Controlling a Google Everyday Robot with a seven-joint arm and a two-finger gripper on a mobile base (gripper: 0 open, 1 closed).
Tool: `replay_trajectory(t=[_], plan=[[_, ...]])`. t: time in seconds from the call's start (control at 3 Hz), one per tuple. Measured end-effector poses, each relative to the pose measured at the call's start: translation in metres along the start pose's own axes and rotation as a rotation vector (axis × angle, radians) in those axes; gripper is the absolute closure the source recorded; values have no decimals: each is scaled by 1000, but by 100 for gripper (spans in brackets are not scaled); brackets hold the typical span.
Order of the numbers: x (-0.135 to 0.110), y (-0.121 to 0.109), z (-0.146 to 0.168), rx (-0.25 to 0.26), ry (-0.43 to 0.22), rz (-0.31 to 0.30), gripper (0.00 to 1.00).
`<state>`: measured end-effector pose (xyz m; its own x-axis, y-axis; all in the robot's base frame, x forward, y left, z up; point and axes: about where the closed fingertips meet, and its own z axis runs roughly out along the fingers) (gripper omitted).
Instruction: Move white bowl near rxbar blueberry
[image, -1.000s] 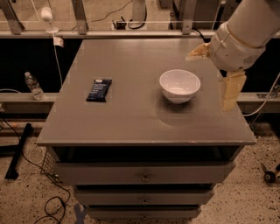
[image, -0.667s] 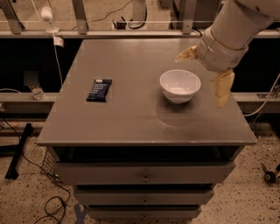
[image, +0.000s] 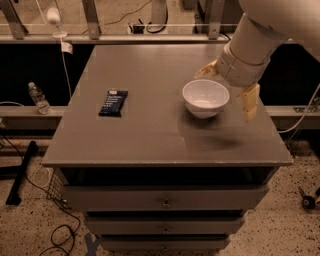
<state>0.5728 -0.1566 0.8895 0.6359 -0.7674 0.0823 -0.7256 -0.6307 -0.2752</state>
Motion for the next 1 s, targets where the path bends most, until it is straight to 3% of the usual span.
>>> replay_trajectory(t=[1.0], plan=[[34,7,33,-36,-65,18,0]])
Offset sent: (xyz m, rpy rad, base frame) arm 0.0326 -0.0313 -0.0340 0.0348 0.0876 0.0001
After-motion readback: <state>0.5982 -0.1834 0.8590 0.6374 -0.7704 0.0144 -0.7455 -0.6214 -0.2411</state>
